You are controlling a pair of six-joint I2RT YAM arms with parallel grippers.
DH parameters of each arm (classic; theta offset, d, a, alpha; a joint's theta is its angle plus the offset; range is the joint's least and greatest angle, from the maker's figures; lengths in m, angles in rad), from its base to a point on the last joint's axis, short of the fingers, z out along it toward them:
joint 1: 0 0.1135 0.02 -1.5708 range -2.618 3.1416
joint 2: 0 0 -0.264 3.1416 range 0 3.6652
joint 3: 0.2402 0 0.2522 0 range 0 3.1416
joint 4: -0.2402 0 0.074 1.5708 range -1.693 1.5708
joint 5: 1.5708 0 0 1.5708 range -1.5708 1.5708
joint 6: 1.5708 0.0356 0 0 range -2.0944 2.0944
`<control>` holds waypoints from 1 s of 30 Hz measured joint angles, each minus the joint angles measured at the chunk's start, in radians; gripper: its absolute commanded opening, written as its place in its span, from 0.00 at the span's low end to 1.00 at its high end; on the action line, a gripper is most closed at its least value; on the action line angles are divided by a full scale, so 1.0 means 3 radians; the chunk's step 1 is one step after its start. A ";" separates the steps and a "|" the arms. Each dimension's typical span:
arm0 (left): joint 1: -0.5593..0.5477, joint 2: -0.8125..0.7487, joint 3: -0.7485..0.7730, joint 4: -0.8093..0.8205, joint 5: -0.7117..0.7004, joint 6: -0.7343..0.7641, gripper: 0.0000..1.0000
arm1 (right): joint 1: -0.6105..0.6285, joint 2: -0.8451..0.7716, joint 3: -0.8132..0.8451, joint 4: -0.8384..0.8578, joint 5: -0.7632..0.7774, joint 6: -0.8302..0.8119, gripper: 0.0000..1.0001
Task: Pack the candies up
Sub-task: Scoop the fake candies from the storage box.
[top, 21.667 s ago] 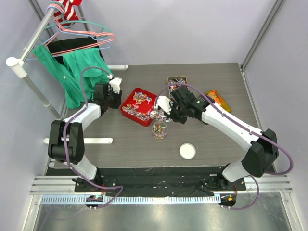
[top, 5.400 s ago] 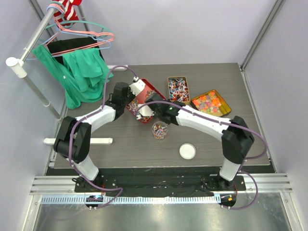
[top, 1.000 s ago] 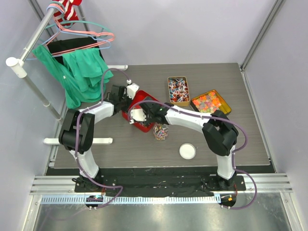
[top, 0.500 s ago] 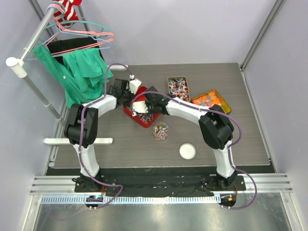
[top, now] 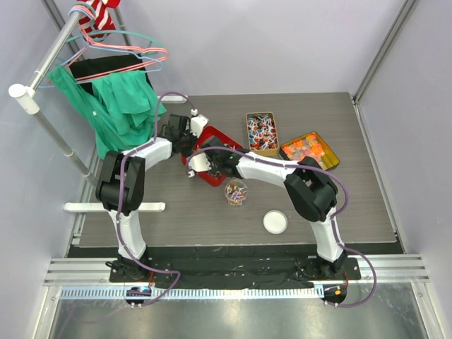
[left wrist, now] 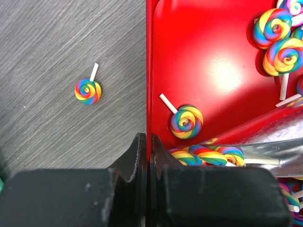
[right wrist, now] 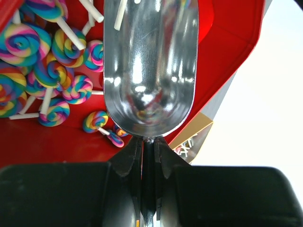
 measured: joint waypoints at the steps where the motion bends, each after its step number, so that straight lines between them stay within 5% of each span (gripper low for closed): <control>1: 0.0000 0.0000 0.0001 -0.0008 0.0000 -0.0009 0.00 | 0.0003 0.0000 0.0003 -0.0017 -0.0008 0.0028 0.01; 10: 0.0001 0.0000 0.0024 -0.0192 -0.0056 -0.0117 0.00 | 0.0182 0.0005 -0.0276 0.0387 0.0342 -0.0076 0.01; 20: 0.0004 0.0000 0.0106 -0.0309 -0.0084 -0.0146 0.00 | 0.0080 0.0074 0.0474 -0.0640 -0.0296 0.0323 0.01; 30: 0.0000 0.0000 0.0111 -0.0351 -0.0094 -0.0160 0.00 | 0.0155 0.0053 -0.0380 0.0649 0.0286 -0.0340 0.01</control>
